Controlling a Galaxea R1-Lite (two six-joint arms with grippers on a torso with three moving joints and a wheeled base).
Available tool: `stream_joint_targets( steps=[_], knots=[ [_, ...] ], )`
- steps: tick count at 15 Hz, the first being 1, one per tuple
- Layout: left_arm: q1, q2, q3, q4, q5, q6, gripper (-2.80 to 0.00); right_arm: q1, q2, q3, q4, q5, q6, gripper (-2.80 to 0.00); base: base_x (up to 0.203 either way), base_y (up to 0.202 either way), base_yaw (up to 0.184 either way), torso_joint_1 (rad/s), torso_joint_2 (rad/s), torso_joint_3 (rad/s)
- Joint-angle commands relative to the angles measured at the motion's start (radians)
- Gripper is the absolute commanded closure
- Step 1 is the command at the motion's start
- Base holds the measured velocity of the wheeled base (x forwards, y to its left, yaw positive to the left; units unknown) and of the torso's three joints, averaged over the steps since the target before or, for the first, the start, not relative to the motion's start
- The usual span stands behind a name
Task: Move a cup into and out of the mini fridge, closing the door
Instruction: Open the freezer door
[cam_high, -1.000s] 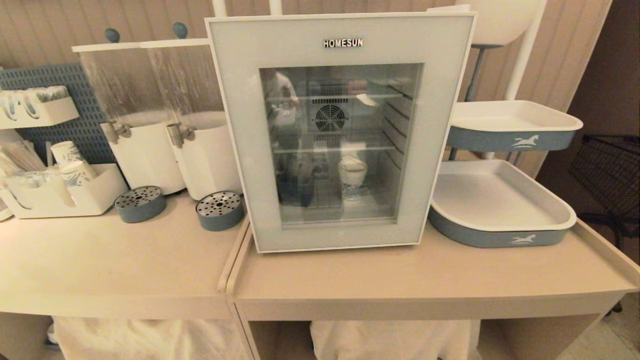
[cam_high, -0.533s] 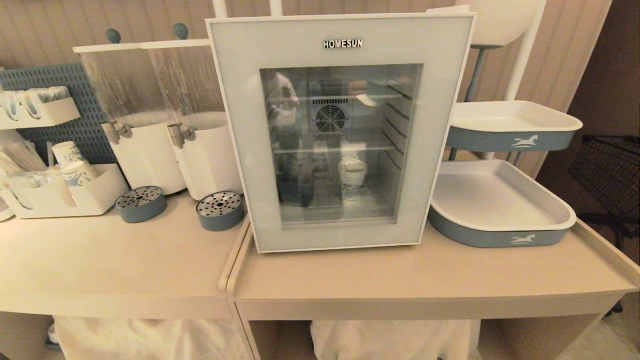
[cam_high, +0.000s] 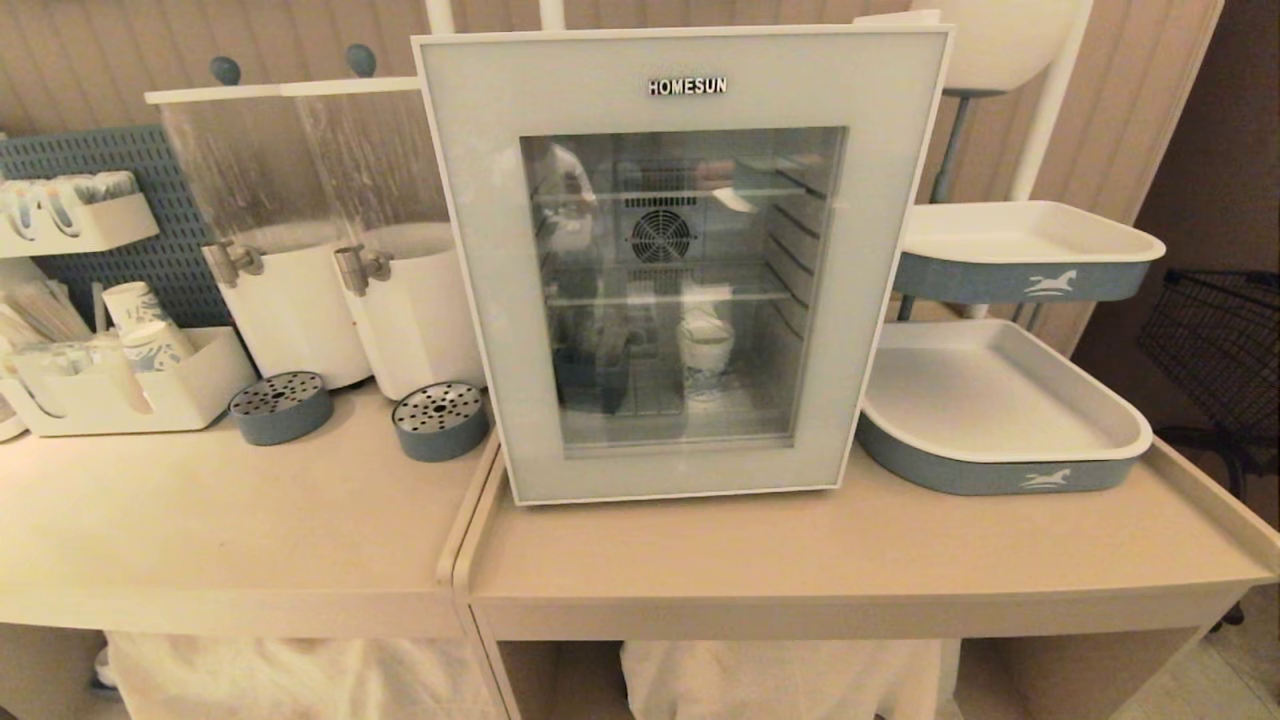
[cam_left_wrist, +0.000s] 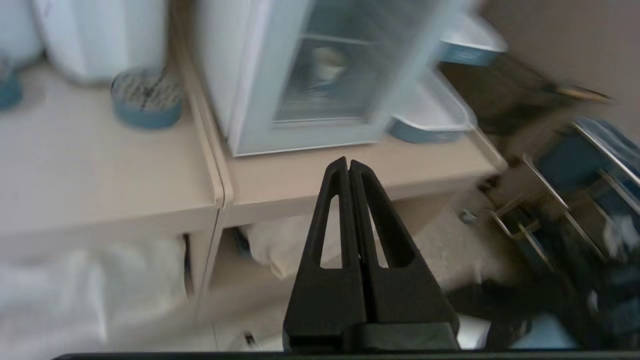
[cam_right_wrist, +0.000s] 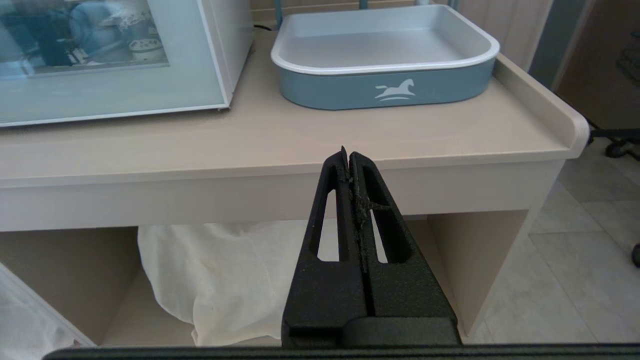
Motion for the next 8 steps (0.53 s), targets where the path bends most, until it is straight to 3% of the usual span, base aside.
stream_joint_targets(
  steps=[1, 2, 4, 5, 6, 7, 8],
  knots=[
    [0.038, 0.331, -0.11, 0.002, 0.02, -0.06, 0.0, 0.001, 0.001, -0.002, 0.0, 0.0, 0.0, 0.0, 0.0, 0.0, 0.0, 0.0, 0.0, 0.0],
    [0.085, 0.387, -0.143, -0.01, 0.001, -0.073, 0.0, 0.001, 0.001, -0.002, 0.0, 0.0, 0.0, 0.0, 0.0, 0.0, 0.0, 0.0, 0.0, 0.0],
    [0.293, 0.453, -0.13, -0.057, -0.225, -0.029, 0.0, 0.001, 0.002, -0.002, 0.0, 0.0, 0.0, 0.0, 0.0, 0.0, 0.0, 0.0, 0.0, 0.0],
    [0.447, 0.486, -0.103, -0.093, -0.422, 0.03, 0.0, 0.001, 0.001, -0.002, 0.003, 0.0, 0.0, 0.0, 0.0, 0.0, 0.0, 0.0, 0.0, 0.0],
    [0.601, 0.522, -0.058, -0.137, -0.647, 0.128, 0.0, 0.001, 0.001, -0.002, 0.003, 0.0, 0.0, 0.0, 0.0, 0.0, 0.0, 0.0, 0.0, 0.0],
    [0.728, 0.56, -0.002, -0.179, -0.898, 0.263, 0.0, 0.001, 0.001, -0.002, 0.003, 0.0, 0.0, 0.0, 0.0, 0.0, 0.0, 0.0, 0.0, 0.0],
    [0.84, 0.611, 0.069, -0.216, -1.125, 0.456, 0.0, 0.001, 0.001, -0.002, 0.003, 0.0, 0.0, 0.0, 0.0, 0.0, 0.0, 0.0, 0.0, 0.0]
  ],
)
